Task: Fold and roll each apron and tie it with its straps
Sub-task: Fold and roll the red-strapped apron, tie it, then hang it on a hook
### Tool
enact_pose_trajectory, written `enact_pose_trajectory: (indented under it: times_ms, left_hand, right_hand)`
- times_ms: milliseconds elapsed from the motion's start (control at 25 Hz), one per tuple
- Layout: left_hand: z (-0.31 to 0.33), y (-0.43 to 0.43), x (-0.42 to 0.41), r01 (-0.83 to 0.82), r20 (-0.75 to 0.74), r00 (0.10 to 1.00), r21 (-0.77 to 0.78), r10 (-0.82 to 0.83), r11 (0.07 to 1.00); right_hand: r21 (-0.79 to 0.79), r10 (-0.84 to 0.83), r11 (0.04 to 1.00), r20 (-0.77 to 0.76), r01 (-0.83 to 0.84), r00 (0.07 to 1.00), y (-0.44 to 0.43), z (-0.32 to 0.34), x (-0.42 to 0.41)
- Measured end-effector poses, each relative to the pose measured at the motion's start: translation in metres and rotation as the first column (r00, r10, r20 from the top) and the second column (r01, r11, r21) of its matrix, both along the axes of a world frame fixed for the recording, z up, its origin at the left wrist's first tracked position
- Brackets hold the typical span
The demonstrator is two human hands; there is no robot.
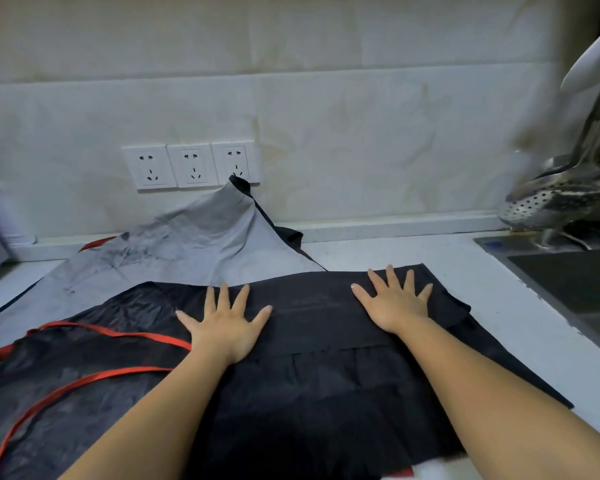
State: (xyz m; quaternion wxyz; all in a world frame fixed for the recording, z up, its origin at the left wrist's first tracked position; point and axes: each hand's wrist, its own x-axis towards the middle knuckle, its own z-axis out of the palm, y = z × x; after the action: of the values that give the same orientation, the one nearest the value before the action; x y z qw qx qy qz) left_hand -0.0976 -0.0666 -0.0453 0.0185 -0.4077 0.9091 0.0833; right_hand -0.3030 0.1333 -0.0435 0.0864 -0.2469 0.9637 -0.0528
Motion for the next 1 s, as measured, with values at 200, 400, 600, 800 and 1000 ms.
enact_pose_trajectory:
  times_ms: [200, 400, 600, 800, 1000]
  left_hand:
    - [-0.001, 0.002, -0.001, -0.008, 0.001, 1.0, -0.039, 0.008, 0.999]
    - [0.008, 0.02, -0.009, 0.085, -0.019, 0.995, -0.266, -0.093, 0.96]
    - [0.024, 0.038, -0.032, 0.242, -0.182, 0.947, -0.142, -0.266, 0.96]
    - [0.034, 0.031, -0.068, 0.256, -0.074, 0.962, -0.082, -0.262, 0.963]
    - [0.043, 0.029, -0.095, 0.261, 0.037, 0.965, -0.043, -0.26, 0.964]
  right_hand:
    - [-0.004, -0.073, 0.997, -0.005, 0.073, 0.997, 0.02, -0.002, -0.024]
    - [-0.064, 0.0, 0.998, -0.11, -0.007, 0.994, 0.031, 0.003, -0.013]
    - [-0.114, 0.022, 0.993, -0.159, -0.04, 0.987, 0.048, 0.016, 0.027]
    - [-0.03, -0.047, 0.998, 0.005, 0.047, 0.999, 0.048, 0.001, 0.055]
    - [-0.227, 0.068, 0.963, -0.315, -0.145, 0.947, 0.051, 0.002, 0.067]
